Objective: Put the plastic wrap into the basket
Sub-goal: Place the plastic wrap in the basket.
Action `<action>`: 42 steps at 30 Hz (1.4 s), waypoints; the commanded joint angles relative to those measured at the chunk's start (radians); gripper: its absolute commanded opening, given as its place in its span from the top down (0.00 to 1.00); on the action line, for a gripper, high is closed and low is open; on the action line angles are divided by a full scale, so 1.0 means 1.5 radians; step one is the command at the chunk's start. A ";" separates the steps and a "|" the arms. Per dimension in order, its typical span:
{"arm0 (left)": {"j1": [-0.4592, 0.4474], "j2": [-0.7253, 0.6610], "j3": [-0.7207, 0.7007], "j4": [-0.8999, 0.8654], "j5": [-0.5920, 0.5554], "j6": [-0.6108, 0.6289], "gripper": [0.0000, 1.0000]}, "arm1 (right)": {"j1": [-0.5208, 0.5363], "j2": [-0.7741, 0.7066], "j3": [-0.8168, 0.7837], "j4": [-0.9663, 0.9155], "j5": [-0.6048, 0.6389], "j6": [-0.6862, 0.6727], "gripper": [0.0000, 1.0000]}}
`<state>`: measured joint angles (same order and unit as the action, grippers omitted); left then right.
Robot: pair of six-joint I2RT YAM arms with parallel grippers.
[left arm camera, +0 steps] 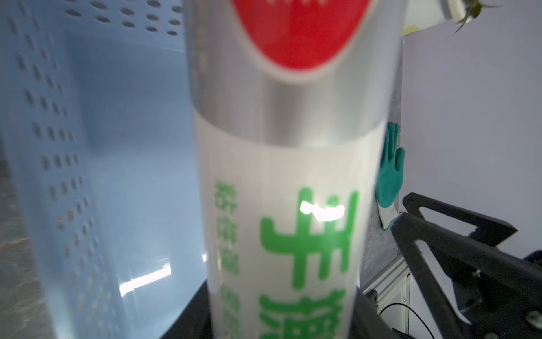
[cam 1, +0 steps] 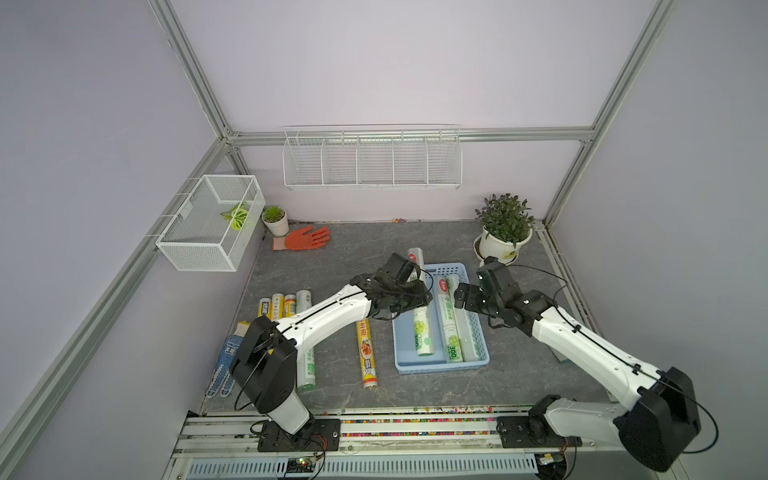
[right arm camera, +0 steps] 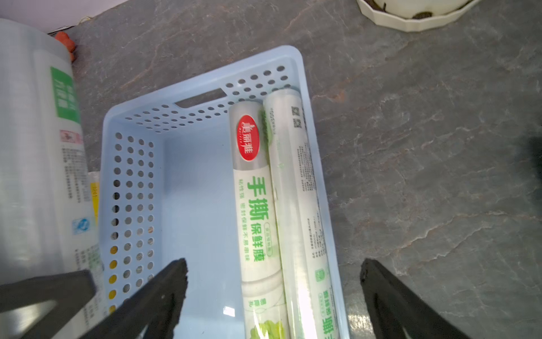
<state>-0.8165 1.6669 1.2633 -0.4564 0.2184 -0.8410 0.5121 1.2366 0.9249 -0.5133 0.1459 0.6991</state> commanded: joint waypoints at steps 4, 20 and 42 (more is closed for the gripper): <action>-0.009 0.084 0.058 0.025 0.016 -0.028 0.83 | -0.037 -0.019 -0.043 -0.003 -0.075 0.015 0.02; -0.010 0.199 0.082 0.040 0.074 -0.027 0.68 | -0.037 0.013 -0.021 0.016 -0.167 -0.040 0.03; -0.010 0.204 0.081 -0.006 0.044 -0.005 0.39 | -0.035 0.022 -0.014 0.045 -0.213 -0.034 0.03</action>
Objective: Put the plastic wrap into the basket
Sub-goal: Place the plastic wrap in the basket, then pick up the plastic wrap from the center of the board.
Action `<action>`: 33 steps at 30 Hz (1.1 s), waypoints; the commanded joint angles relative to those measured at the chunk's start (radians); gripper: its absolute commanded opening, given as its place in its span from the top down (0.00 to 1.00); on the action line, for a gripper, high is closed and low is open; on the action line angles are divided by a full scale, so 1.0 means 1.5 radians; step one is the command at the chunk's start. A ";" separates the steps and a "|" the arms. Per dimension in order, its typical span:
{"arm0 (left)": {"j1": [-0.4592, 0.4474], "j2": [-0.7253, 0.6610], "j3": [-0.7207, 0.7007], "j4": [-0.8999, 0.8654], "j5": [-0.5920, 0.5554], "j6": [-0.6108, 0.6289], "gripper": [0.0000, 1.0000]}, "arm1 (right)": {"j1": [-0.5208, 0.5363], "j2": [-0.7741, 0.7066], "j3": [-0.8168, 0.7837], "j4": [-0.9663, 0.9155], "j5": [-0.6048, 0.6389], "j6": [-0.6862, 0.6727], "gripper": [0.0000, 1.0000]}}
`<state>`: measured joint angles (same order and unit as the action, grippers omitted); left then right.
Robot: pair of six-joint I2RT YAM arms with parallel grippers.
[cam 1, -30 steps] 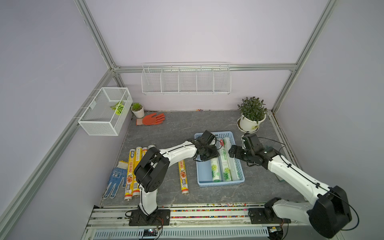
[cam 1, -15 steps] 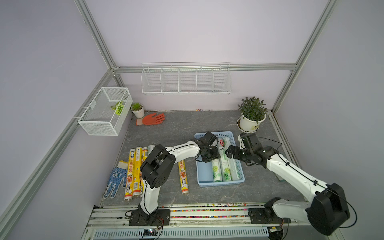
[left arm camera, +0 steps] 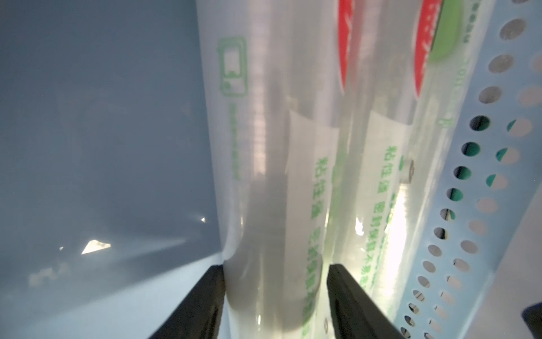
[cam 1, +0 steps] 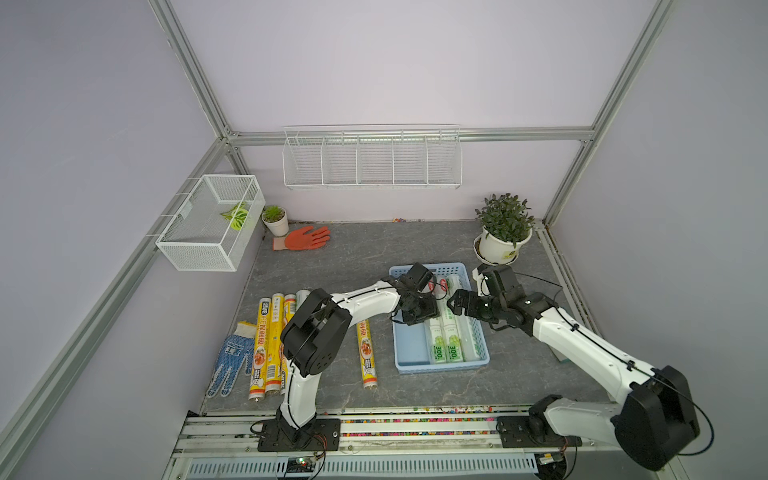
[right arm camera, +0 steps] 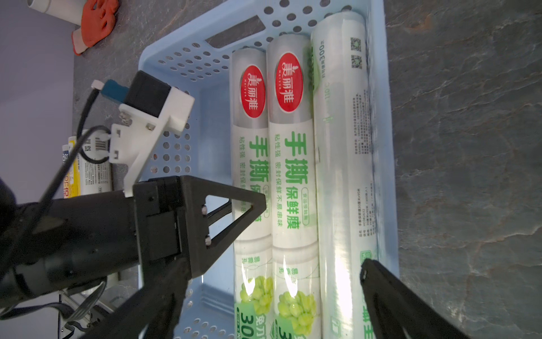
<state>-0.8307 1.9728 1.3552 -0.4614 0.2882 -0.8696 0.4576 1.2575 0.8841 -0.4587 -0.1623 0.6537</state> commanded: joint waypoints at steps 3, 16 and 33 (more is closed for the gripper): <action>-0.001 -0.015 0.017 -0.002 -0.001 0.014 0.38 | 0.003 0.003 0.012 0.012 -0.008 -0.004 0.03; 0.000 -0.235 -0.073 -0.014 -0.154 0.045 0.19 | 0.021 -0.064 -0.004 0.082 -0.010 -0.005 0.03; 0.164 -0.690 -0.375 -0.106 -0.459 0.044 0.08 | 0.248 0.151 0.175 0.119 -0.016 -0.073 0.04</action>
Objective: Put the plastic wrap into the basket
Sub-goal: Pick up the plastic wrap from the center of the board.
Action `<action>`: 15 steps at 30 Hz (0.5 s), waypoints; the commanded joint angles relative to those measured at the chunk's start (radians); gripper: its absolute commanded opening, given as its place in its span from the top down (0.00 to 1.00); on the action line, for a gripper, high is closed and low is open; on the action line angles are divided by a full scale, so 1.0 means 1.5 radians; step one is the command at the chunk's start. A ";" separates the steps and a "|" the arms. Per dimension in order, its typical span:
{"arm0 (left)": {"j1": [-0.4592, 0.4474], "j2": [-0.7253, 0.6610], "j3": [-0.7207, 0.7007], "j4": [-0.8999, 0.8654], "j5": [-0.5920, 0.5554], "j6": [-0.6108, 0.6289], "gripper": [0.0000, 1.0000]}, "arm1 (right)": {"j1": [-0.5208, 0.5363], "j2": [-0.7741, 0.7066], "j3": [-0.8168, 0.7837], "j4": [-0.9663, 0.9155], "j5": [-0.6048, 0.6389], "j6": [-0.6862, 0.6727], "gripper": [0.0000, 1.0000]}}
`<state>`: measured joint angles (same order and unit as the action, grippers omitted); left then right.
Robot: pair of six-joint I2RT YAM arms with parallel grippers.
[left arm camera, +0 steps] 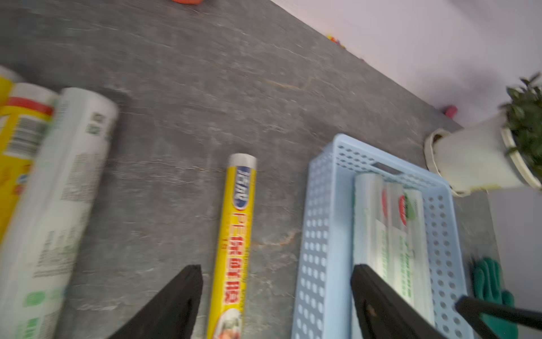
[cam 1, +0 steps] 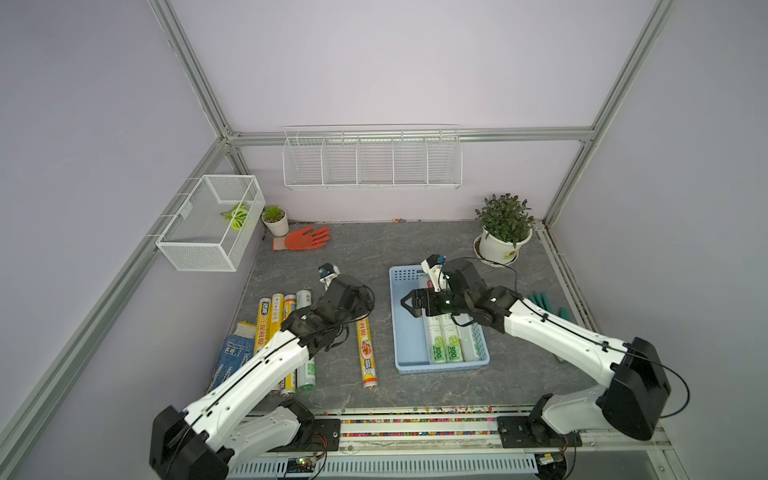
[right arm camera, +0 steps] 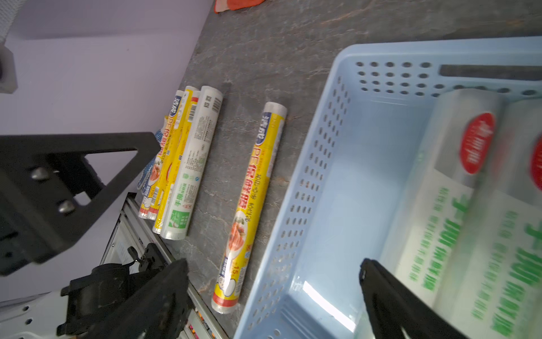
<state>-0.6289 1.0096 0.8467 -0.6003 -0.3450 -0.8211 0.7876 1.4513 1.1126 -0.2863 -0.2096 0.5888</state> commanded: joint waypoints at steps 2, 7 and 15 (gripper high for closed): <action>0.071 -0.091 -0.062 -0.032 -0.030 0.020 0.02 | 0.059 0.044 0.036 0.019 0.029 -0.054 0.04; 0.172 -0.132 -0.098 -0.076 0.002 0.046 0.00 | 0.113 0.109 0.091 0.019 0.041 -0.098 0.03; 0.343 -0.071 -0.083 -0.078 0.146 0.096 0.00 | 0.150 0.201 0.153 0.045 -0.024 -0.051 0.03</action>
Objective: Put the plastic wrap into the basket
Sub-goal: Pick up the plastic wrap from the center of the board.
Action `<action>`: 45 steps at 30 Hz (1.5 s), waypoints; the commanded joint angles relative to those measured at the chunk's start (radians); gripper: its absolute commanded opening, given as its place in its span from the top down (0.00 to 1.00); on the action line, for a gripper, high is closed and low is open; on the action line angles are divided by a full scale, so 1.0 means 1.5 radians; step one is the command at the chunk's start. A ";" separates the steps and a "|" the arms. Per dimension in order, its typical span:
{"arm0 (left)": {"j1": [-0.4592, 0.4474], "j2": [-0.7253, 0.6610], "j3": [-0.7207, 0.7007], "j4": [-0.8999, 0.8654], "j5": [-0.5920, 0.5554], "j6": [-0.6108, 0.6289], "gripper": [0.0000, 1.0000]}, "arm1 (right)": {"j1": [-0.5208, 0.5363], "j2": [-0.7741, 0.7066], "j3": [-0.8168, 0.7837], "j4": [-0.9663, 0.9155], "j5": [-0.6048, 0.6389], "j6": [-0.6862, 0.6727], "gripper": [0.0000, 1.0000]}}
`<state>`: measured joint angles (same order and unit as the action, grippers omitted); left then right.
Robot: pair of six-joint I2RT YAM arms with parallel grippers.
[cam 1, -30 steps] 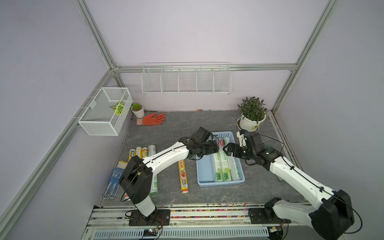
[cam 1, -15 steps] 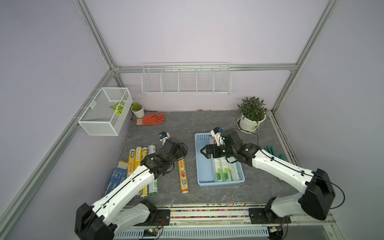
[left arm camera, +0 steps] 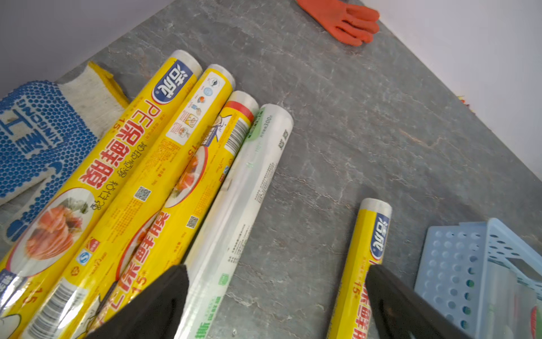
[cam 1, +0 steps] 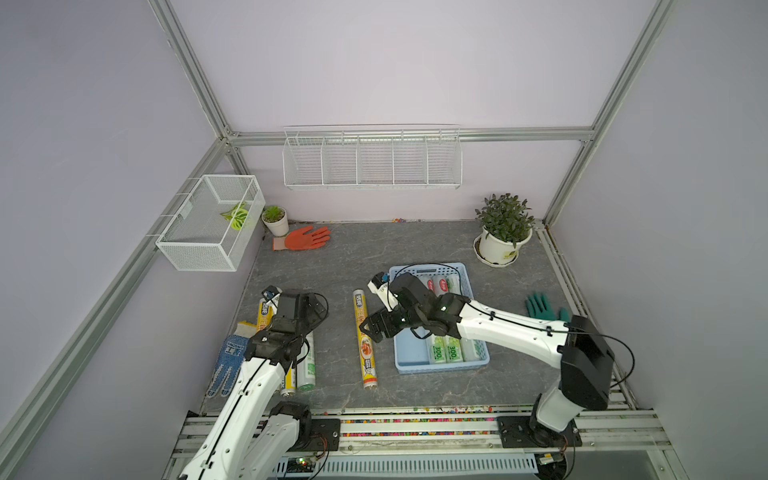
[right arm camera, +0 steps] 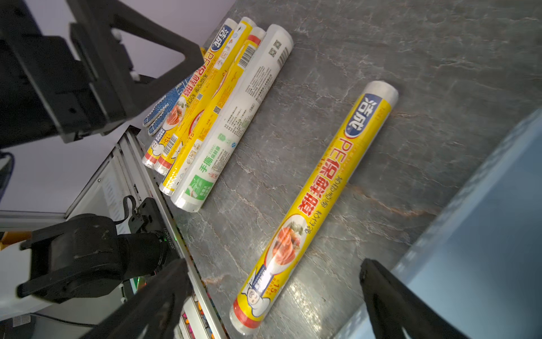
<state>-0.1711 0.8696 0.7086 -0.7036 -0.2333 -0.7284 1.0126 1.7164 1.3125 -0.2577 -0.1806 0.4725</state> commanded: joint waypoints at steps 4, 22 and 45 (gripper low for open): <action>0.078 0.062 0.019 0.030 0.116 0.042 0.00 | 0.000 0.089 0.068 0.029 -0.125 0.090 0.03; 0.097 0.337 0.071 0.070 0.080 0.087 0.02 | 0.004 0.219 0.200 -0.007 0.002 0.103 0.01; -0.003 0.545 0.179 -0.067 0.087 0.102 0.18 | 0.008 0.232 0.167 0.063 0.057 0.147 0.01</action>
<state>-0.1493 1.6604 0.9478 -0.7197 -0.0731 -0.5655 1.0176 2.1094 1.6054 -0.1688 -0.1242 0.6811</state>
